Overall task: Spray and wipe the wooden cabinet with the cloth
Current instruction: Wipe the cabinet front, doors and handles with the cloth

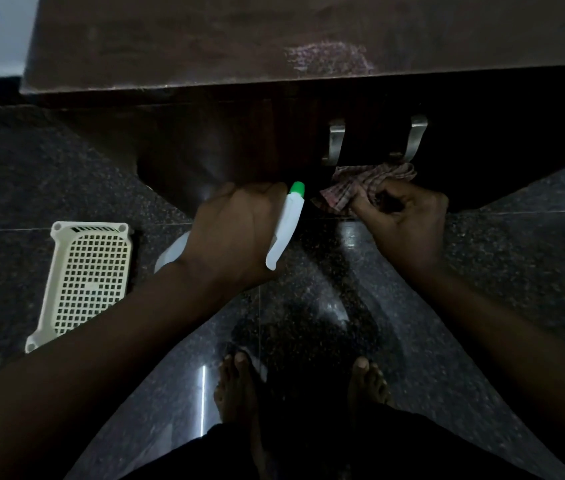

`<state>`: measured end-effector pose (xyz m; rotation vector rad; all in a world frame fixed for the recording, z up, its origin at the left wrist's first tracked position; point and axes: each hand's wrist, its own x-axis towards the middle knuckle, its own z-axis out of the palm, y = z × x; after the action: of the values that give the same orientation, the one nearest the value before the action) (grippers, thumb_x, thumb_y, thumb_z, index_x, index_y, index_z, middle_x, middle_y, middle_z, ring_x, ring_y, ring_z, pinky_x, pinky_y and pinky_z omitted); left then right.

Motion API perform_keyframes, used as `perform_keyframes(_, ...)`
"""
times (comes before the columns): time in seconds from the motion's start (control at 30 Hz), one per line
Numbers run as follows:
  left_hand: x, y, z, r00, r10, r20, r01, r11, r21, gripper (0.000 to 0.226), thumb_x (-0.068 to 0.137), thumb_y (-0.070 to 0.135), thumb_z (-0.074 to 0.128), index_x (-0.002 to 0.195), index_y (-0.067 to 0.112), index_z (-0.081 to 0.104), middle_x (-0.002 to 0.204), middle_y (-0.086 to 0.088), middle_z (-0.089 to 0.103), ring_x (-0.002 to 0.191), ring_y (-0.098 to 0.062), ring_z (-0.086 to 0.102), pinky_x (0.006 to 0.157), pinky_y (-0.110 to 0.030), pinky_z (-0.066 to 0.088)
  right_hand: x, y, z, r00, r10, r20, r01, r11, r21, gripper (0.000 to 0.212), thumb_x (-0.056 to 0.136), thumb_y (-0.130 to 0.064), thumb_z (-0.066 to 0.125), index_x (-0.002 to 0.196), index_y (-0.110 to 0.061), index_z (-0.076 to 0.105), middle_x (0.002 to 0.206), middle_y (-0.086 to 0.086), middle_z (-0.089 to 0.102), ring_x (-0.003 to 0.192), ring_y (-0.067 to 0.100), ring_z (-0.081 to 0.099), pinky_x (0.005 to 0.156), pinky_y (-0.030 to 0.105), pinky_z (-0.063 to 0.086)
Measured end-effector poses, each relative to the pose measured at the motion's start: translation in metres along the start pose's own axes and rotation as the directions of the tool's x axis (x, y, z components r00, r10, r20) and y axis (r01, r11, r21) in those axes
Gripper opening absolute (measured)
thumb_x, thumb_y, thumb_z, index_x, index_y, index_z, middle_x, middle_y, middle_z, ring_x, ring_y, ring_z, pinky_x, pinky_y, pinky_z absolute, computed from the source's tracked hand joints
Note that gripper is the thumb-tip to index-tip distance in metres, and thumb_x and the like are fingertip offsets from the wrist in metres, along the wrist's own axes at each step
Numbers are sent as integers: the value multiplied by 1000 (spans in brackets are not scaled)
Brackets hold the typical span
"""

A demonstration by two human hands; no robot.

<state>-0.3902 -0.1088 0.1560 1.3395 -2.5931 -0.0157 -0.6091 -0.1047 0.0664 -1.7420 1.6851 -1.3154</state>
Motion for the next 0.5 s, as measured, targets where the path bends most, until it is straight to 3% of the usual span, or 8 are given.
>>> perform_keyframes(0.1,3,5,-6,1000,28,13,-28,1000,-4,10,69,17,52,70,17,42,54,-1,51,41,-25,44,48,-25,30,-1,-2,1,999,-29,14,29,1000,1,32,90,-18,71,61,-16,58,57,-6,55,55,-8,48,58,8,33)
perform_keyframes(0.2,5,12,-9,995,13,98,-18,999,47,8,69,19,49,75,14,49,57,-2,51,43,-28,46,51,-23,27,1,-3,2,1000,-22,1,22,1000,16,36,90,-17,71,58,-12,56,54,-2,53,52,3,48,54,17,36)
perform_keyframes(0.27,4,13,-7,983,-53,176,43,997,59,10,72,24,49,79,16,50,60,-2,52,49,-29,49,53,-25,27,2,-8,2,1000,-17,-4,18,999,33,36,90,-17,71,60,-19,51,54,-11,48,52,-1,45,55,16,34)
perform_keyframes(0.33,3,14,-9,984,-86,157,81,996,41,10,68,22,56,75,17,50,58,-2,52,47,-30,48,52,-25,25,3,-17,1,1000,-23,-11,23,998,61,36,90,-15,71,63,-23,50,58,-19,46,54,-6,43,58,14,33)
perform_keyframes(0.5,4,13,-20,994,5,111,-10,999,47,16,63,15,57,79,14,53,60,-4,54,46,-30,50,50,-25,30,11,-44,3,997,-73,9,72,989,129,37,93,-17,69,60,-4,60,56,1,57,54,15,56,54,30,42)
